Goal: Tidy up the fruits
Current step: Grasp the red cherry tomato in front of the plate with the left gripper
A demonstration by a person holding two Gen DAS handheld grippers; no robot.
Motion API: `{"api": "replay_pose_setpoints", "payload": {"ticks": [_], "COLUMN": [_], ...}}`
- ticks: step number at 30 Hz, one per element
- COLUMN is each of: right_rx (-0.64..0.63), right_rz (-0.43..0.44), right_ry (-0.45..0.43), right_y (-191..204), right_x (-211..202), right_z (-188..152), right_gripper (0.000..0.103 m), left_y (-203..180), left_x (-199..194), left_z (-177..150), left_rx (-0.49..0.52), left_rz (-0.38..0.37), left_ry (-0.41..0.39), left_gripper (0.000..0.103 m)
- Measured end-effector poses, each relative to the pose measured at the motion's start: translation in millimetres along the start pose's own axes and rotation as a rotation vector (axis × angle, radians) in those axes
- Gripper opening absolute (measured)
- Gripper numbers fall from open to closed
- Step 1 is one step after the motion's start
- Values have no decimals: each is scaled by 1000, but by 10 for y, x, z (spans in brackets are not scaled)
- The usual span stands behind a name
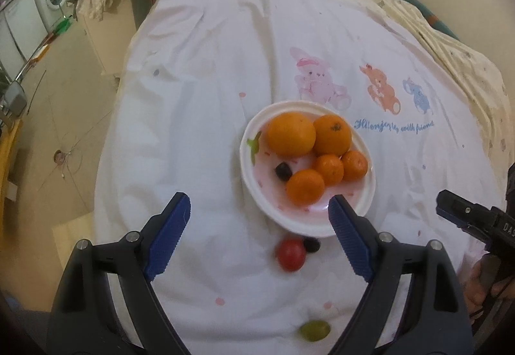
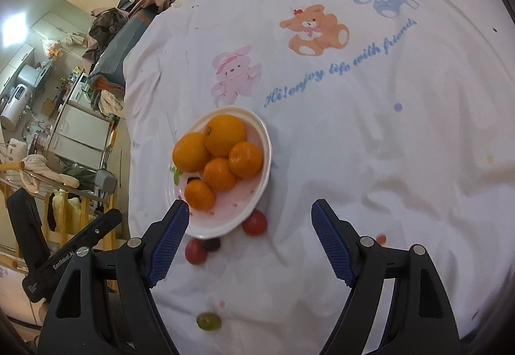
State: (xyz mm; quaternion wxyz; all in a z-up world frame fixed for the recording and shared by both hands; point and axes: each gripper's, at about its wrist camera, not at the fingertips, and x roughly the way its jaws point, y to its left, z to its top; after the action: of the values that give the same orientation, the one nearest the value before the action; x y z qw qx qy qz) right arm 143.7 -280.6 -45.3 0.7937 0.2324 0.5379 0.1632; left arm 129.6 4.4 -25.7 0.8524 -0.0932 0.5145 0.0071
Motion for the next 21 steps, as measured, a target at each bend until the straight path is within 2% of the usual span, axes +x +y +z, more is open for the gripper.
{"api": "replay_pose_setpoints", "payload": {"ticks": [5, 9, 11, 13, 15, 18, 20, 21], "right_rx": [34, 62, 68, 74, 71, 70, 83, 89], "right_rz": [-9, -5, -13, -17, -29, -52, -52, -50], "right_ry": [18, 35, 39, 46, 52, 62, 68, 72], "right_y": [-56, -97, -118, -143, -165, -208, -241, -248], "right_x": [-20, 16, 38, 56, 71, 79, 77, 79], "right_z": [-154, -170, -164, -168, -173, -176, -184, -187], "right_gripper": [82, 82, 82, 82, 82, 82, 82, 82], "left_y": [-3, -183, -246, -317, -378, -455, -490, -505], "left_x": [204, 406, 443, 493, 557, 652, 700, 731], "left_z": [-219, -387, -426, -456, -477, -534, -552, -553], "left_rx": [14, 128, 163, 192, 205, 236, 252, 257], "left_rz": [6, 1, 32, 30, 3, -10, -15, -22], "left_ry": [105, 191, 181, 186, 211, 250, 265, 270], "left_gripper": [85, 84, 83, 83, 79, 67, 52, 49]}}
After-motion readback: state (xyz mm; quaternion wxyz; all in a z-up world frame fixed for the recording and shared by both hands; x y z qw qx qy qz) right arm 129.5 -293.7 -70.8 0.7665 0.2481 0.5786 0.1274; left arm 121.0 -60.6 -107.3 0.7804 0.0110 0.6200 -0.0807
